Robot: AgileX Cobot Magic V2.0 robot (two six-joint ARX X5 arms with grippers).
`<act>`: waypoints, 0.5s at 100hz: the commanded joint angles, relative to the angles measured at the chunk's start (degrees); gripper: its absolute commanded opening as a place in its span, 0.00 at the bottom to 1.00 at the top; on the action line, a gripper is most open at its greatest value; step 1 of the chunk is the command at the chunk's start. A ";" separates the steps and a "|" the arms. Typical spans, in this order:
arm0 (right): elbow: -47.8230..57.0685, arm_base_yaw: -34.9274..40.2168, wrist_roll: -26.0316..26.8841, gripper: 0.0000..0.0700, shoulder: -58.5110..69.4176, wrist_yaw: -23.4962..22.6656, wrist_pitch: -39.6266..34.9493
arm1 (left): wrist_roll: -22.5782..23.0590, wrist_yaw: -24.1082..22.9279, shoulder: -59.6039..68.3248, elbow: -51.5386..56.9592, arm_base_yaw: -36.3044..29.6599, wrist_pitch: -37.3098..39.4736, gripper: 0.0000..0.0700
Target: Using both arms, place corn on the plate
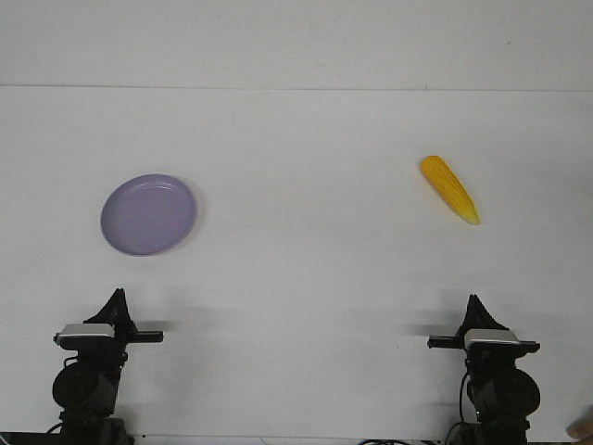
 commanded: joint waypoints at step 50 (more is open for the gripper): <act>-0.17 0.00 0.57 0.02 0.04 0.02 0.46 | -2.38 0.26 -0.04 -1.20 0.09 0.83 0.02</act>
